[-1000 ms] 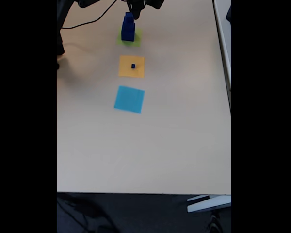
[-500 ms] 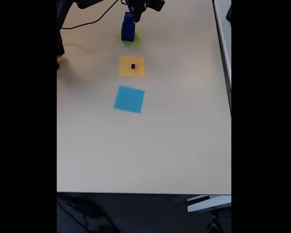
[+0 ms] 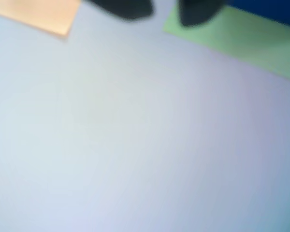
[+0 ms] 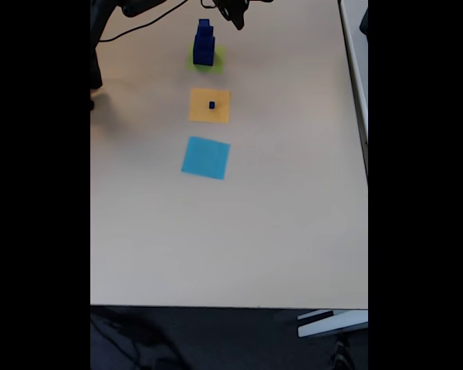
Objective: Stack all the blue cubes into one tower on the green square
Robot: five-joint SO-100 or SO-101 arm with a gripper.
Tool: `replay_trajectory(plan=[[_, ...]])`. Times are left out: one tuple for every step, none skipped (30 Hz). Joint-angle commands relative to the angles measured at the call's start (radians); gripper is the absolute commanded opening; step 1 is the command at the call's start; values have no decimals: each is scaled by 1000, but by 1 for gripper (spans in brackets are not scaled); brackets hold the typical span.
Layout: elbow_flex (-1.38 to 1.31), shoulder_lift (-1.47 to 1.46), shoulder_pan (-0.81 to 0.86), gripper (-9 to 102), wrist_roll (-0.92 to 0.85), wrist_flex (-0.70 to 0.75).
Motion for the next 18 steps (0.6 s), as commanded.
replay_trajectory(plan=[[-67, 94, 6, 0, -21, -91], [-67, 92, 6, 0, -26, -109], [-67, 92, 6, 0, -29, -127], [-66, 91, 6, 0, -32, -149], [-66, 92, 6, 0, -43, -176], [-69, 94, 5, 0, -54, -199], [-80, 94, 2, 0, -55, -209], [-91, 89, -2, 0, -55, -215], [-97, 87, -5, 0, -57, -222], [-98, 86, -6, 0, -58, -233], [-97, 84, -8, 0, -57, -244], [-97, 81, -11, 0, -55, -256], [-97, 80, -14, 2, -37, -259], [-95, 78, -17, 7, -20, -261], [-95, 77, -18, 12, -5, -262], [-95, 75, -20, 14, 6, -262], [-95, 74, -21, 17, 11, -262], [-95, 74, -25, 21, 25, -262]])
